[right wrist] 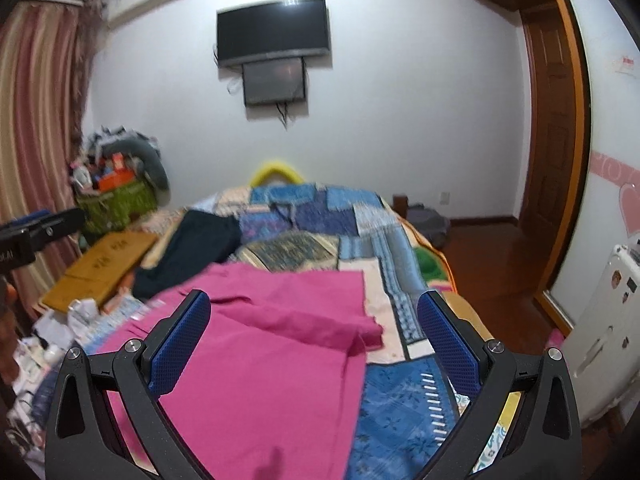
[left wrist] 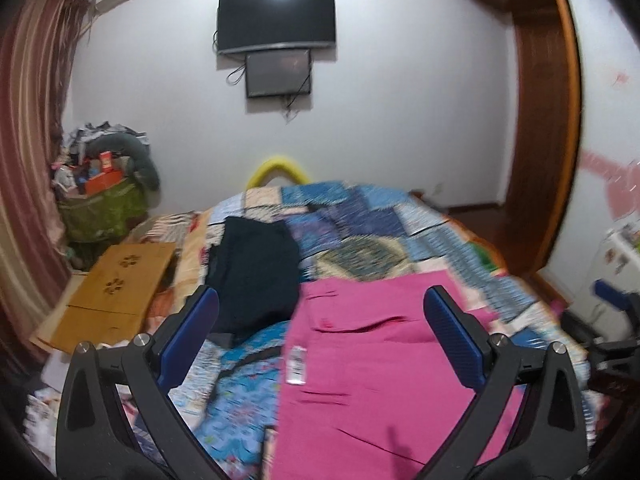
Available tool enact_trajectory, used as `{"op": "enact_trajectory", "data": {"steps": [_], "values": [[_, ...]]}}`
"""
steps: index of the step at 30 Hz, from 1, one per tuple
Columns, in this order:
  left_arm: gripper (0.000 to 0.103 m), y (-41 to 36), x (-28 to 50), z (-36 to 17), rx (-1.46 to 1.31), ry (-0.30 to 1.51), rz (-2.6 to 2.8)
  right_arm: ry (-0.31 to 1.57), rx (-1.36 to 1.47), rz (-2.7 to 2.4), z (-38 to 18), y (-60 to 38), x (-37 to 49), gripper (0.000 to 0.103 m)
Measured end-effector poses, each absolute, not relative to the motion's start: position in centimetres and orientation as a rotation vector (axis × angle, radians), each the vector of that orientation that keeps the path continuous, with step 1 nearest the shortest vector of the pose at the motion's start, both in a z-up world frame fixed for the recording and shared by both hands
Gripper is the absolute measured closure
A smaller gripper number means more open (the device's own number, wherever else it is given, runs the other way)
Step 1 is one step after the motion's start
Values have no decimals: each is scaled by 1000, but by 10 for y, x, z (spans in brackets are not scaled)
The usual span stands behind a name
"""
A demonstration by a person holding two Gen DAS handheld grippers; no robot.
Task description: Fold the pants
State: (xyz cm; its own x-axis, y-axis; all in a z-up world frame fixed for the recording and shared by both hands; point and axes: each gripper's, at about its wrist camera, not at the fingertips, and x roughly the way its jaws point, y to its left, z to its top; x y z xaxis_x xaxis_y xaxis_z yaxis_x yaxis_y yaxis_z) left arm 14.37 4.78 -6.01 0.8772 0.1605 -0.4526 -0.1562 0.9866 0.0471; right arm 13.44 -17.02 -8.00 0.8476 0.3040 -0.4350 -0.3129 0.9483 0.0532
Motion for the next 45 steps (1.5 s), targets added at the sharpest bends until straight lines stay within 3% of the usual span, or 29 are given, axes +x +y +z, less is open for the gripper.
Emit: {"op": "enact_trajectory", "data": {"steps": [9, 11, 13, 15, 19, 21, 24, 31, 34, 35, 39, 45], "values": [[0, 84, 236, -127, -4, 746, 103, 655, -39, 351, -123, -181, 197, 1], [0, 90, 250, -140, -9, 798, 98, 698, -45, 360, -134, -182, 208, 7], [6, 97, 262, -151, -10, 846, 89, 736, -57, 369, -143, -181, 216, 16], [20, 101, 273, -162, -10, 896, 73, 781, -58, 386, -152, -181, 225, 23], [33, 107, 290, -181, -26, 995, 12, 845, -53, 414, -165, -181, 238, 40], [43, 107, 292, -186, -42, 1031, -20, 867, -39, 433, -170, -183, 243, 44], [51, 105, 296, -195, -66, 1083, -70, 892, -1, 463, -175, -186, 252, 48], [57, 100, 314, -218, -122, 1185, -143, 953, 109, 499, -184, -192, 270, 73], [74, 103, 321, -220, -175, 1212, -169, 965, 138, 513, -186, -193, 276, 87], [85, 104, 321, -220, -167, 1212, -156, 967, 146, 518, -187, -193, 278, 93], [97, 108, 319, -220, -160, 1208, -138, 954, 127, 519, -186, -189, 284, 96], [97, 109, 306, -218, -126, 1189, -50, 938, 38, 518, -185, -175, 299, 98]]}}
